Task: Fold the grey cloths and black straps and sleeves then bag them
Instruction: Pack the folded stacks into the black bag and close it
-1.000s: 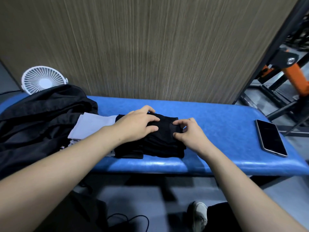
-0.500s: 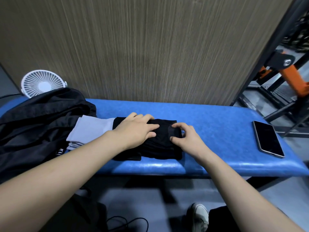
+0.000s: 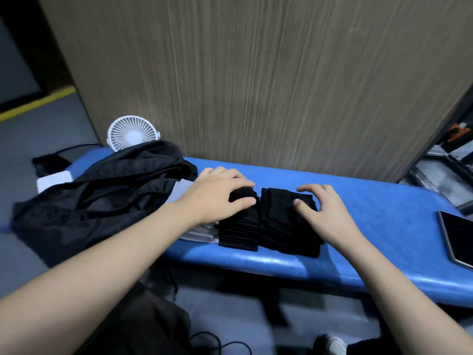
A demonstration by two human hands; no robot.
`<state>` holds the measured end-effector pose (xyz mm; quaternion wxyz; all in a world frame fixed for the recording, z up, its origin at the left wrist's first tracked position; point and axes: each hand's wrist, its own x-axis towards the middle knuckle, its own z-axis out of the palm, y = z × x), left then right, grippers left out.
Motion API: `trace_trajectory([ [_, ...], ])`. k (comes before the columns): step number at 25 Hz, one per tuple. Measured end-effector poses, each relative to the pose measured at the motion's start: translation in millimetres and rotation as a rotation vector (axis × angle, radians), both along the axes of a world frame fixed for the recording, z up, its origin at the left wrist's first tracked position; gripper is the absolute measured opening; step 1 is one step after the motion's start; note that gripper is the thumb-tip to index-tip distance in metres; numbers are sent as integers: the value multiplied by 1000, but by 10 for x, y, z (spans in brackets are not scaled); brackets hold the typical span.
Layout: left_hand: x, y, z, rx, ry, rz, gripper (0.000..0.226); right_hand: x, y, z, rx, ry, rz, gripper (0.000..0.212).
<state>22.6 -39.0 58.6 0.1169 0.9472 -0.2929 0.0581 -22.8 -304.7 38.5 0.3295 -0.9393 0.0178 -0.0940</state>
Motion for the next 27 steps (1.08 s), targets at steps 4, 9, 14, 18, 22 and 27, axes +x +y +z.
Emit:
trace_trajectory([
  [4, -223, 554, -68, -86, -22, 104, 69, 113, 501, 206, -119, -11, 205, 31],
  [9, -408, 1041, -269, -101, -90, 235, 65, 356, 1146, 200, -323, 16, 426, 43],
  [14, -474, 1317, -367, -111, -126, 310, 63, 543, 1550, 88, -435, 54, 544, 56],
  [18, -472, 1370, -453, -98, -172, 317, 54, 710, 1694, 19, -495, 123, 580, 66],
  [22, -438, 1333, -585, -65, -259, 336, 50, 920, 1758, -16, -511, 225, 587, 74],
  [27, -441, 1281, -681, -56, -294, 331, 49, 1007, 1884, -47, -604, 294, 643, 80],
])
